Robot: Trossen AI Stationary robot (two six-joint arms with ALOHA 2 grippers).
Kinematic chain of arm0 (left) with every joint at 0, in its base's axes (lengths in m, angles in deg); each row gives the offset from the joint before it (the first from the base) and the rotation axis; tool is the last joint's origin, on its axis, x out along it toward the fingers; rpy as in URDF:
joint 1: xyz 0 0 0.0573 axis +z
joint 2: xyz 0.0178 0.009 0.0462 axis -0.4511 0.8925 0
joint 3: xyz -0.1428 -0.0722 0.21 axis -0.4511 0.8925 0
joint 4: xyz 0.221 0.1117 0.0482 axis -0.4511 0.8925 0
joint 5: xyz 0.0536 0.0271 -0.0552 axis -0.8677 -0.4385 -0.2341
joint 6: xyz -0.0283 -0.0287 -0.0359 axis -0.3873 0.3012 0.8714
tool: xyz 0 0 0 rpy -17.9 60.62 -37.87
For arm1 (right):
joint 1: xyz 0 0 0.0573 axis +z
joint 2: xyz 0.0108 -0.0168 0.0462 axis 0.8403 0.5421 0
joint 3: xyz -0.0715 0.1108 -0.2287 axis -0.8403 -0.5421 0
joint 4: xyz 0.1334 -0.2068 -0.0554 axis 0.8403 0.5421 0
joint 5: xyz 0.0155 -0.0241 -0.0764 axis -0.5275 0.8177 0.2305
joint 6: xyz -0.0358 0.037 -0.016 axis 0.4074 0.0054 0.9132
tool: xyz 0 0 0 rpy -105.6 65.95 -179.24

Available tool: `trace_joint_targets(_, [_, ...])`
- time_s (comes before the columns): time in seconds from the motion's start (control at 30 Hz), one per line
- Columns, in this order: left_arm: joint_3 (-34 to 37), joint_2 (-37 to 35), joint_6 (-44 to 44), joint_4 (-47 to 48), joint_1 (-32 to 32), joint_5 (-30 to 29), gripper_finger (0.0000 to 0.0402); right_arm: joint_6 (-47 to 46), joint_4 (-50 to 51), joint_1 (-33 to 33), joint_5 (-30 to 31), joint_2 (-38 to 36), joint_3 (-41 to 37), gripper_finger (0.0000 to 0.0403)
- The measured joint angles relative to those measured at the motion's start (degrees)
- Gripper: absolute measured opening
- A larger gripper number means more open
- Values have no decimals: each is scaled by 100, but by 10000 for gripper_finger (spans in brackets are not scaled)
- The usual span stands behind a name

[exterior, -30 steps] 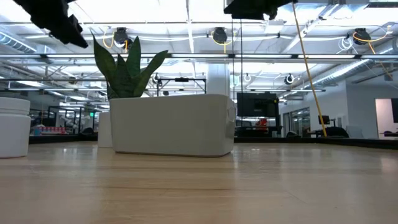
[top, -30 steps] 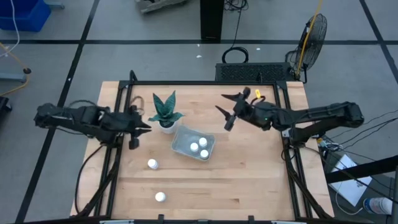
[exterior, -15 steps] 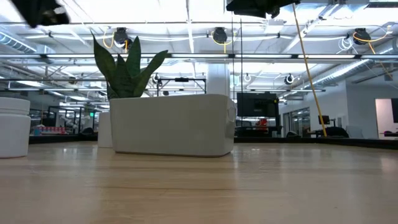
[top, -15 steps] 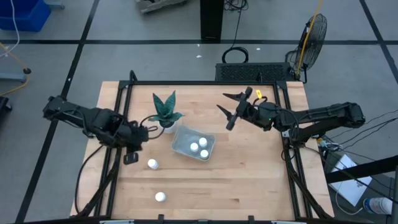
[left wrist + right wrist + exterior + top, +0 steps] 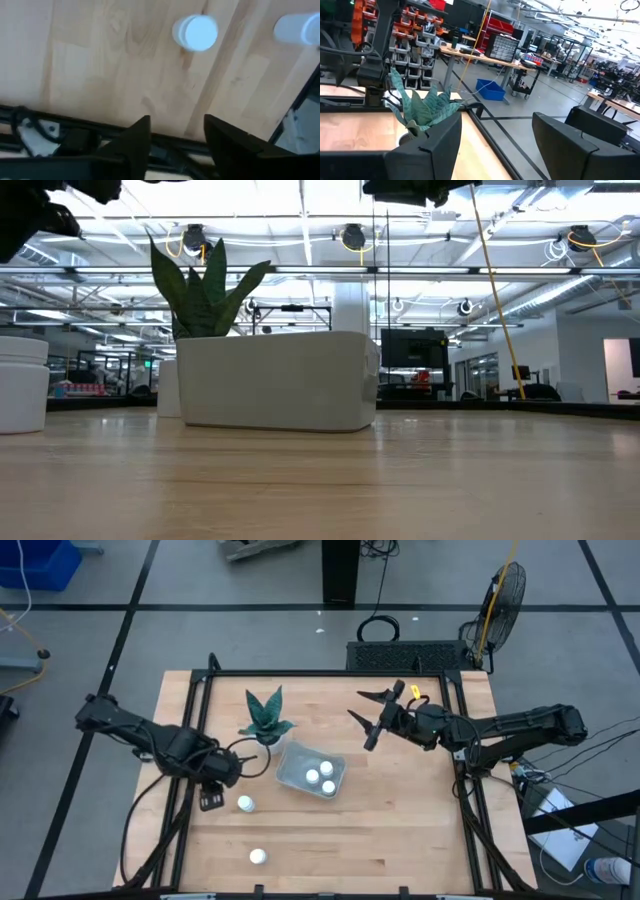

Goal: Pick and place pill bottles into a basket
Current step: Put the white pill bottle into the gray bin

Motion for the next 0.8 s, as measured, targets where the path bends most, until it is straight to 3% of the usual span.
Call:
trace_joint_targets(0.27, [0, 359, 48, -1336, -2, 14, 248, 111, 1, 0, -1, 1, 0, 235])
trace_joint_targets(0.6, [0, 1270, -771, -1274, 0, -119, 262, 72, 2, 0, -260, 1, 1, 235])
trace_joint_targets(0.8, [2, 1666, -1142, -1272, -2, -531, 259, 28, 1, 0, -299, 0, 2, 235])
